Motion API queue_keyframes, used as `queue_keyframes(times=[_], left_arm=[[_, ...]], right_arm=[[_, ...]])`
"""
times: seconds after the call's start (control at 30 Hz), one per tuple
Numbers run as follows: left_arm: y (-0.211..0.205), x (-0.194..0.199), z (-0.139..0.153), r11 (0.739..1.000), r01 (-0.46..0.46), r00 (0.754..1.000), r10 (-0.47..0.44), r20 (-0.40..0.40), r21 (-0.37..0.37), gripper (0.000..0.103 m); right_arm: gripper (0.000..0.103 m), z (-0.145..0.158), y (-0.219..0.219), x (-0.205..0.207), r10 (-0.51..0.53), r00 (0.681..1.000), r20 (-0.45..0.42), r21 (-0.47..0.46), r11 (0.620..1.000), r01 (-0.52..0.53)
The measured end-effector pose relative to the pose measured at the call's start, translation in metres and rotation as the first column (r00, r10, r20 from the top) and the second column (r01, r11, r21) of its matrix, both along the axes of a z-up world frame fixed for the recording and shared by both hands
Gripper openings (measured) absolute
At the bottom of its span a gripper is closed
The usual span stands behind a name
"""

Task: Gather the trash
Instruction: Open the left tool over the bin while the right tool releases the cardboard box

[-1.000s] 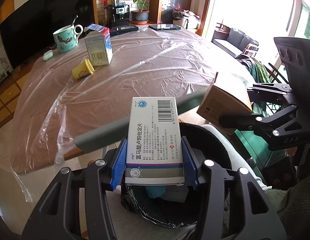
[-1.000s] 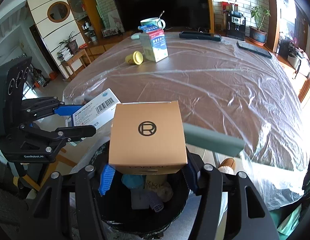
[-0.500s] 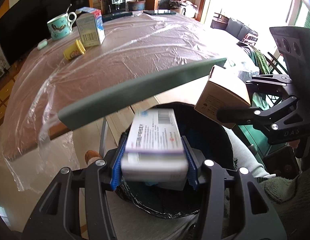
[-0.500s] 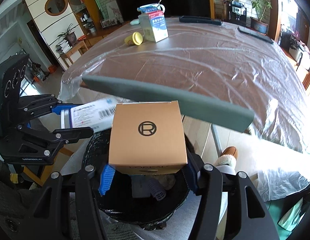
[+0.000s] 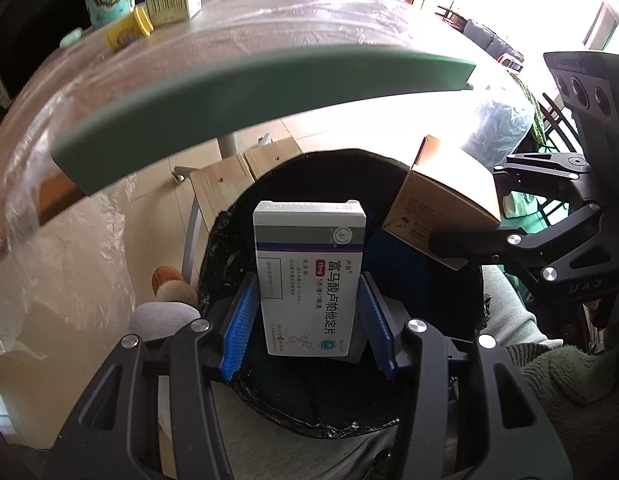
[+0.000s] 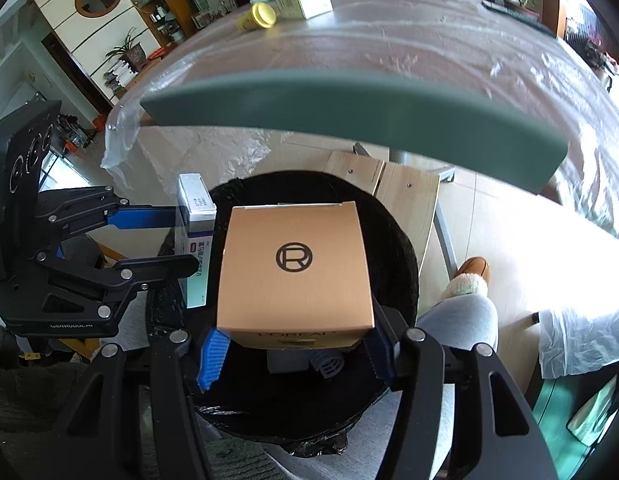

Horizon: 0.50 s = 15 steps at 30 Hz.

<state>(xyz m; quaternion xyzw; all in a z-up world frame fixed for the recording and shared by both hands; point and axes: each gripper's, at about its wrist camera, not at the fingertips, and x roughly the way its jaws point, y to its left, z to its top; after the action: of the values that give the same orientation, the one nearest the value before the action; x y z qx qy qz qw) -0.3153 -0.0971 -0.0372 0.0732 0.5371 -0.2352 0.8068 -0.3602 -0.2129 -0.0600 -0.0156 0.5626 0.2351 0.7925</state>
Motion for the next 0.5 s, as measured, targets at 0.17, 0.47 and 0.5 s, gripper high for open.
queue_keyframes(times=[0.17, 0.47, 0.5], left_arm=[[0.0, 0.0, -0.006, 1.0, -0.005, 1.0, 0.005, -0.014, -0.004, 0.052], [-0.001, 0.002, -0.012, 1.0, 0.003, 1.0, -0.003, -0.024, 0.004, 0.052], [-0.001, 0.002, -0.012, 1.0, 0.004, 1.0, -0.004, -0.025, 0.005, 0.052]], right_arm=[[0.058, -0.012, 0.001, -0.001, 0.003, 1.0, -0.026, -0.012, 1.0, -0.004], [0.058, -0.02, 0.005, 0.002, 0.008, 0.999, -0.042, -0.026, 1.0, -0.01], [0.058, -0.021, 0.005, 0.002, 0.009, 0.999, -0.043, -0.026, 1.0, -0.01]])
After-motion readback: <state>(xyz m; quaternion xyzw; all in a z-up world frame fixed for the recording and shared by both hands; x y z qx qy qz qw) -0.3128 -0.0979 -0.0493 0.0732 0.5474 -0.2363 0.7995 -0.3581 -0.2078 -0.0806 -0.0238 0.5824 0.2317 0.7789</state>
